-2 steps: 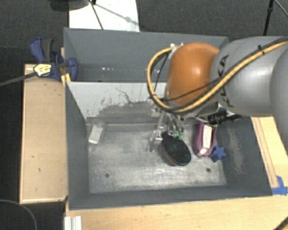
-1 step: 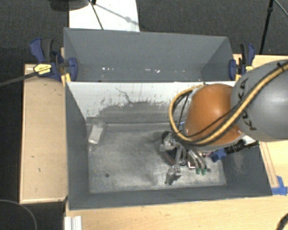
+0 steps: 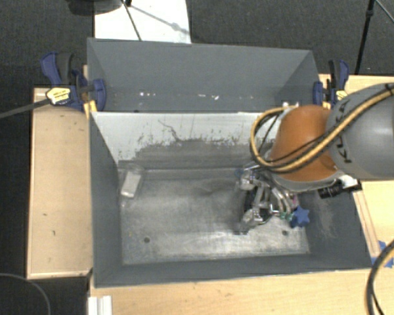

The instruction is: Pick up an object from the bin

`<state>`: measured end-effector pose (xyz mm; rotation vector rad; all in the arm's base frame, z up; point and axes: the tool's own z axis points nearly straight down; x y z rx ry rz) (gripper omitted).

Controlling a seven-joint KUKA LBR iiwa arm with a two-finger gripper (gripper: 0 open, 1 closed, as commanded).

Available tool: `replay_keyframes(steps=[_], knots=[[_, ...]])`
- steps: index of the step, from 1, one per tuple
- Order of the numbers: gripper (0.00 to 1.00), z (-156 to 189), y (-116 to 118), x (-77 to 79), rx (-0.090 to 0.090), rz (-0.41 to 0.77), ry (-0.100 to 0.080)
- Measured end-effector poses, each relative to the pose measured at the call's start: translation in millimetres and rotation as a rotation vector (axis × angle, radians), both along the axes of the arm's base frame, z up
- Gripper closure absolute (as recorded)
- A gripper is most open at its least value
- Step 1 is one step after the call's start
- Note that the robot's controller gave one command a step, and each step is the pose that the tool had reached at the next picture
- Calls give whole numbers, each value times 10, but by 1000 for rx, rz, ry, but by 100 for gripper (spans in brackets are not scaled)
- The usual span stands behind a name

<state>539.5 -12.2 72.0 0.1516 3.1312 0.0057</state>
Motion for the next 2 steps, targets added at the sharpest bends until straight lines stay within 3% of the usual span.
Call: replay_keyframes(steps=[1,2], knots=[[0,7,-521,-76,1,41,-2],[0,637,-919,-537,-7,260,2]])
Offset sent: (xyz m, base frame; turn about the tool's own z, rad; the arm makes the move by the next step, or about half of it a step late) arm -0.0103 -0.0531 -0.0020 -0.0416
